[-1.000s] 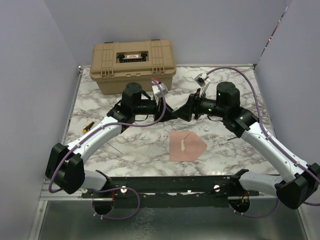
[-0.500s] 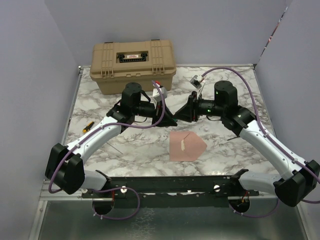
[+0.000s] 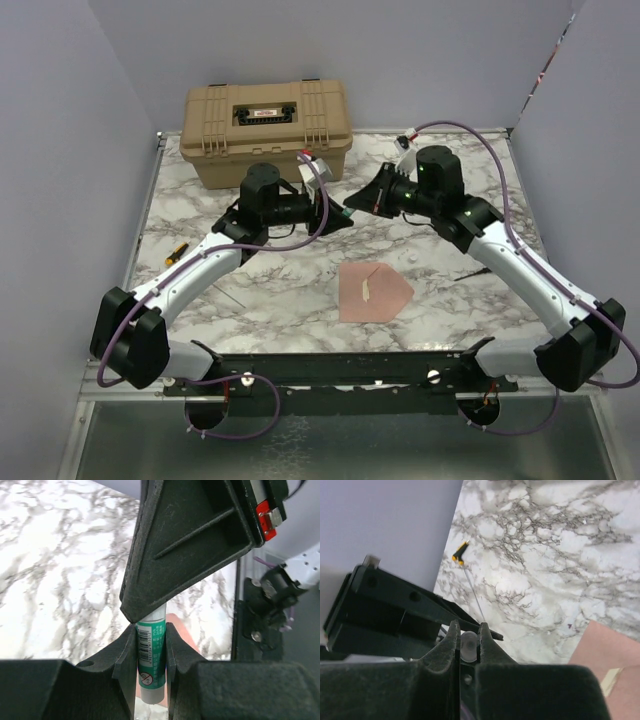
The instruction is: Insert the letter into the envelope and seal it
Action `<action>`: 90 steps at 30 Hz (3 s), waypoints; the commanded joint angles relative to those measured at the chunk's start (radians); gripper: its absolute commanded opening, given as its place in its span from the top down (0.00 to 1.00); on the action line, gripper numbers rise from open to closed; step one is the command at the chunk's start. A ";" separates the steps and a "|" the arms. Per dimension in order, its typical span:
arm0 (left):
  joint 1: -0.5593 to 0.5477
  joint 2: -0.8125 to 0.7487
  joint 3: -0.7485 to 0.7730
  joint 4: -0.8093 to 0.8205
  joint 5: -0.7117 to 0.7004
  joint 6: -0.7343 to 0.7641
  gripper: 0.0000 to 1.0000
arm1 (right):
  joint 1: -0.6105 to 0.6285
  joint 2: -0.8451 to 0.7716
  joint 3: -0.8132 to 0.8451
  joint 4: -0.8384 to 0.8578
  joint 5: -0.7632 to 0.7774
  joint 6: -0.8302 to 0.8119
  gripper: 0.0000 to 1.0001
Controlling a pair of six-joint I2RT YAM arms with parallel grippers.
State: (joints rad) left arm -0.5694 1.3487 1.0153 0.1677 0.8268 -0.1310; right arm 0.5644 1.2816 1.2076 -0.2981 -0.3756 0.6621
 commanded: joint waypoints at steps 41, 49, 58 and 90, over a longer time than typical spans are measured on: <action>-0.003 -0.036 0.057 0.082 0.030 0.003 1.00 | 0.002 -0.078 0.027 -0.018 -0.051 -0.006 0.99; -0.025 -0.057 -0.015 0.115 -0.270 0.044 1.00 | 0.018 -0.076 0.020 -0.074 0.452 0.376 0.99; -0.028 -0.063 -0.024 0.078 -0.152 0.015 1.00 | 0.013 -0.121 0.079 -0.089 0.218 -0.132 0.38; -0.030 -0.074 0.008 0.062 0.377 0.007 1.00 | 0.012 -0.206 -0.034 -0.115 -0.429 -0.547 0.57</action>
State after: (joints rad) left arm -0.5961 1.2938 0.9928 0.2367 1.1740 -0.1390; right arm 0.5747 1.0744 1.1732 -0.4416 -0.7403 0.1215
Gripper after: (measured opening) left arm 0.239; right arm 0.445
